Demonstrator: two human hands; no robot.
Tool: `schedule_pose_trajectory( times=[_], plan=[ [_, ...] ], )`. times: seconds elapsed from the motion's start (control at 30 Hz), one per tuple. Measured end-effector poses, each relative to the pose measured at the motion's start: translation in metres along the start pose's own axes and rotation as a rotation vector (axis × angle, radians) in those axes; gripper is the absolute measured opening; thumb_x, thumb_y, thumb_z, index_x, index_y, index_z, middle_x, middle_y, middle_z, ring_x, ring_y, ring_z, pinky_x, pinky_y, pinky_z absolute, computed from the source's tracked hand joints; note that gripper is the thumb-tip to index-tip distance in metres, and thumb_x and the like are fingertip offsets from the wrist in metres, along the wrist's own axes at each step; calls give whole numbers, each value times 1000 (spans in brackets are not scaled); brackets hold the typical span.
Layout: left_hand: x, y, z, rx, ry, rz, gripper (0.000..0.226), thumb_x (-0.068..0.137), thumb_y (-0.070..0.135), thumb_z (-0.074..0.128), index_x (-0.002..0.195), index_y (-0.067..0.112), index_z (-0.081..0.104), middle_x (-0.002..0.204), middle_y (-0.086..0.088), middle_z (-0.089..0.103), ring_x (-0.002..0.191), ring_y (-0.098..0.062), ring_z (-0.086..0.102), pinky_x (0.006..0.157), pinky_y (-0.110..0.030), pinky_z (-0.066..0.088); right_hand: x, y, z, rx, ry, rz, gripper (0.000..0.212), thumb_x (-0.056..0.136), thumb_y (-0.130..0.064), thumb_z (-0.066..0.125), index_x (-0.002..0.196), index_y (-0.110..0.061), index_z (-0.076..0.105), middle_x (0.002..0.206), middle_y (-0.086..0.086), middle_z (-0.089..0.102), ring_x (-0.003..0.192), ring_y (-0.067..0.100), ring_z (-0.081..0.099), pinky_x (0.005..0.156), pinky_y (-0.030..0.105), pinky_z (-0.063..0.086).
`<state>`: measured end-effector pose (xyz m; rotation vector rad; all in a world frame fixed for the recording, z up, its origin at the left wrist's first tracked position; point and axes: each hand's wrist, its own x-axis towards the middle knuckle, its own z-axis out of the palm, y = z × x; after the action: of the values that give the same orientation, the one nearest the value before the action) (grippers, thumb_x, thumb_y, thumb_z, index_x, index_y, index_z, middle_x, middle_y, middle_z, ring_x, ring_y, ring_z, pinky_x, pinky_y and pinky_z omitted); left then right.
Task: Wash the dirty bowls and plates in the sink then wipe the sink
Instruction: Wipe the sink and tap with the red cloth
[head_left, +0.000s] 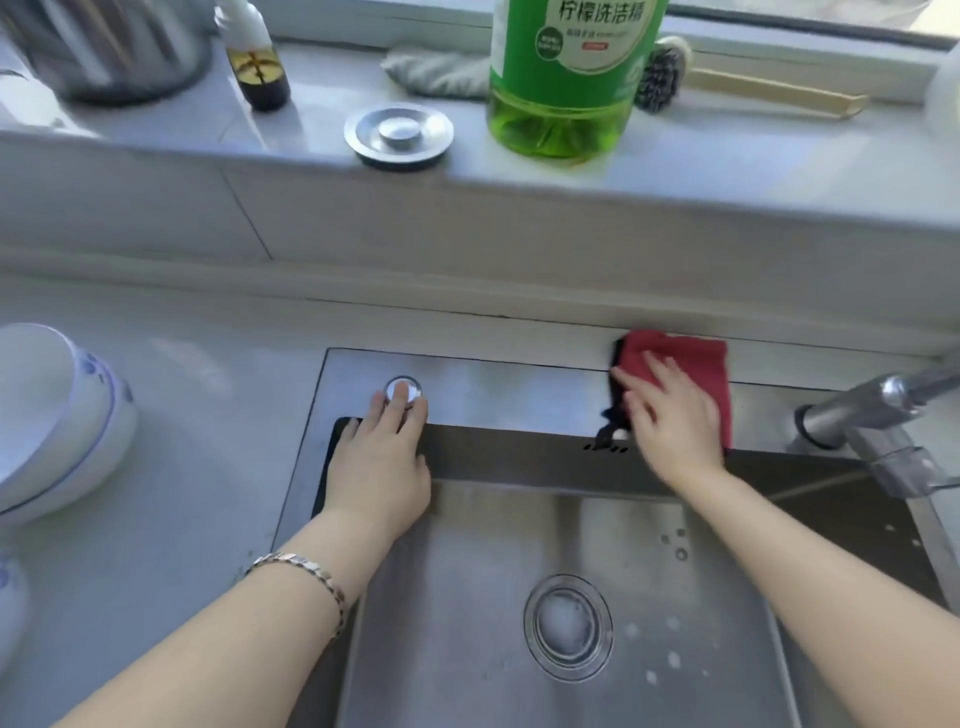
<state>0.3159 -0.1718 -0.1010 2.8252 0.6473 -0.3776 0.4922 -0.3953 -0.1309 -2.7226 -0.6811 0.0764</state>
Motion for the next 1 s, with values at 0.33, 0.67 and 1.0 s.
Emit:
schedule_pose_trajectory(
  times=[0.33,0.67,1.0],
  plan=[
    [6,40,2,-3,106,-16,51,99,40,28,145,18,27,159,-5,7,146,-24,4,116,-40,4,-17,-64,25,23,-84,-367,48,86,-42,33,120,-26,63,116,13,60,105,38,55,90,44,39],
    [15,103,19,12,-41,73,48,99,45,24,147,38,17,159,2,4,145,-31,-2,117,-46,6,25,42,-8,-200,-92,-73,47,97,-44,29,144,-37,27,154,-2,23,143,19,12,114,39,2],
    [13,113,14,-30,-66,44,50,98,46,29,146,34,22,159,-2,4,145,-33,-4,117,-48,6,-4,69,-16,-114,57,276,48,99,-36,31,145,-24,29,155,7,18,144,23,10,112,36,9]
  ],
)
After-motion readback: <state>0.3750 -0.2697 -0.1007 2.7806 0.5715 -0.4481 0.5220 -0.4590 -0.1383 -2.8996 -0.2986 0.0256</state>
